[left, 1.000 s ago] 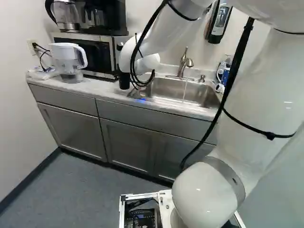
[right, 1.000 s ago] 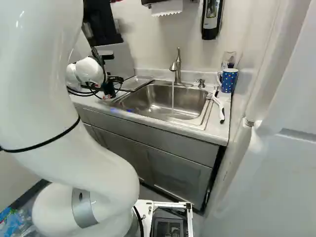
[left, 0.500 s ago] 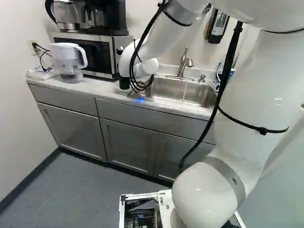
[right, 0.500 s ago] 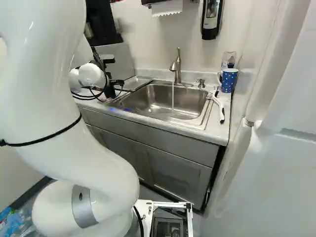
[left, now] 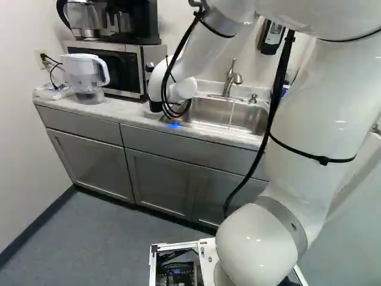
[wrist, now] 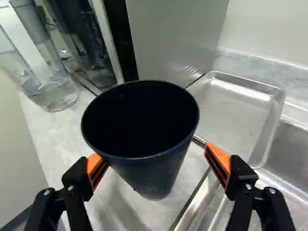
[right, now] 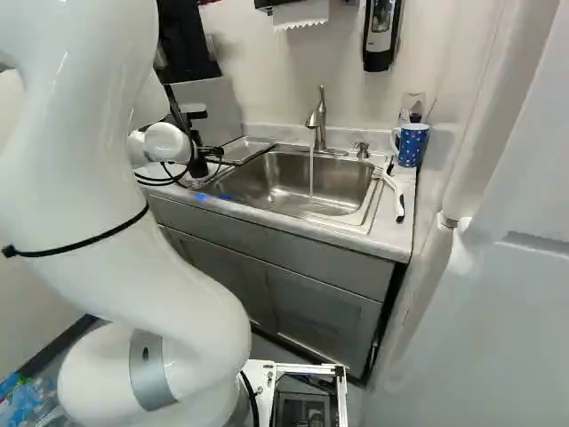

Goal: Rinse the cup and place it in the tray

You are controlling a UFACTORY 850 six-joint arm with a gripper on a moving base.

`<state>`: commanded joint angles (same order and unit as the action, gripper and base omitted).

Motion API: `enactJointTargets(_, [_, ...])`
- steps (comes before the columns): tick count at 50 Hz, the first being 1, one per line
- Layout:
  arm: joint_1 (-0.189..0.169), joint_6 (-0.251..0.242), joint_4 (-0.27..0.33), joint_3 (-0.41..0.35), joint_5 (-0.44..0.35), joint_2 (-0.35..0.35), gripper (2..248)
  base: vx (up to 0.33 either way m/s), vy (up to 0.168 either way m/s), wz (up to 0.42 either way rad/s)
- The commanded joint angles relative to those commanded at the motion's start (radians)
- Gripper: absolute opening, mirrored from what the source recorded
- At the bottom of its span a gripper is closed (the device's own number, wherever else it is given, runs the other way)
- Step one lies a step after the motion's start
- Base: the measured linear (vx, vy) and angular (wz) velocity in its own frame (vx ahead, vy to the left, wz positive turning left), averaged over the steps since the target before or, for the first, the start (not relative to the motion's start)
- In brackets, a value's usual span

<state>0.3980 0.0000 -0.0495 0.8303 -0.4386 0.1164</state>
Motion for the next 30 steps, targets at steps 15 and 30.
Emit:
enactJointTargets(15, [0.000, 0.000, 0.000, 0.000, -0.009, 0.000, 247, 0.000, 0.000, 0.000])
enactJointTargets(30, [0.000, 0.000, 0.000, 0.000, -0.009, 0.000, 192, 0.000, 0.000, 0.000])
